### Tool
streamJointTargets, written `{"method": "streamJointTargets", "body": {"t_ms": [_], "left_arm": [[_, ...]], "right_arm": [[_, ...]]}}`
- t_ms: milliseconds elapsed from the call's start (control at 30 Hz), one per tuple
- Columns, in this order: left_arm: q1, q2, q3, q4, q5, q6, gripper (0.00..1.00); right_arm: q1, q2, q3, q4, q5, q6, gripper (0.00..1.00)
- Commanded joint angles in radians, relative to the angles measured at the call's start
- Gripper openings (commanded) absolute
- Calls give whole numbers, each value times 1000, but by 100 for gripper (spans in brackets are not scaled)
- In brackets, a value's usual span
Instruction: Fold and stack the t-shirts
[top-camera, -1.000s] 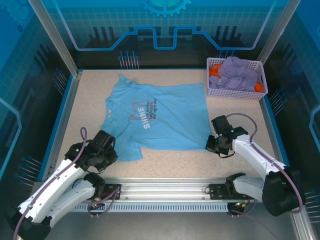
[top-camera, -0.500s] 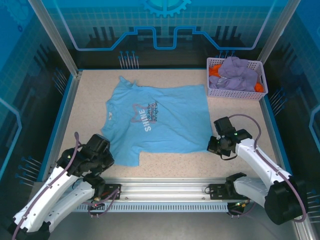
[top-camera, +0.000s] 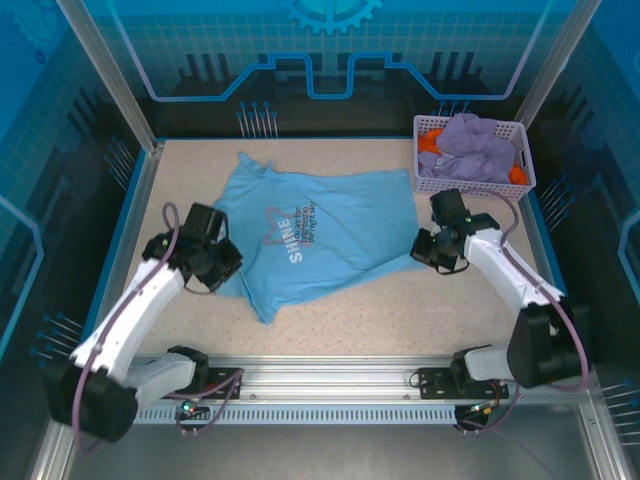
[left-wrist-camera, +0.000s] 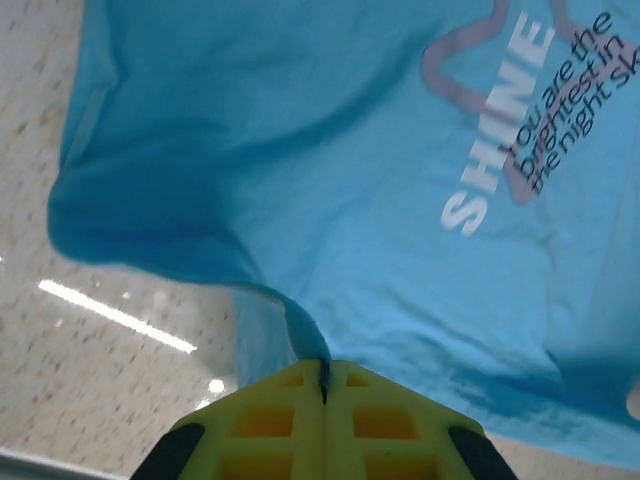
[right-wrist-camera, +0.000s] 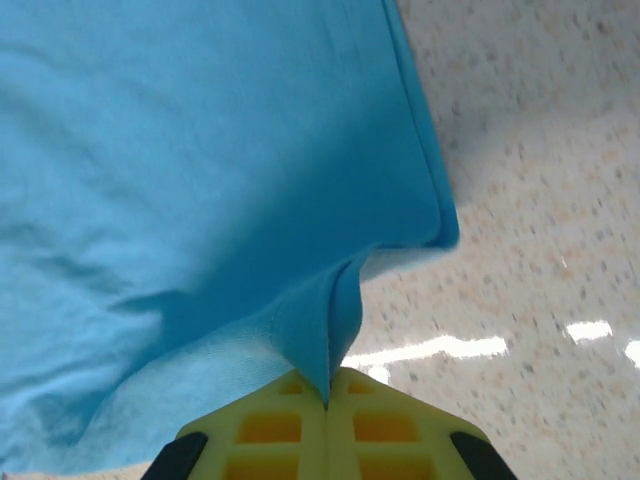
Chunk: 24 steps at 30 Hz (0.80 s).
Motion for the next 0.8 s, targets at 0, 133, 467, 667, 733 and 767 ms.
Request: {"method": "streamJointTargets", "body": {"t_ms": [0, 133, 467, 667, 733, 767], "left_arm": [[44, 143, 126, 86, 48, 119, 0], [102, 305, 240, 97, 36, 155, 0], [152, 689, 556, 38, 47, 228, 0], [169, 815, 732, -11, 29, 244, 0], [173, 864, 803, -36, 30, 247, 0], [175, 889, 838, -55, 29, 248, 0]], "right_arm": [[-39, 100, 82, 20, -31, -27, 0], [-82, 231, 167, 34, -50, -30, 0], [-135, 433, 284, 59, -104, -12, 0], [-153, 470, 301, 67, -107, 4, 1], [-154, 485, 307, 70, -117, 5, 3], [-154, 490, 311, 70, -119, 7, 4]]}}
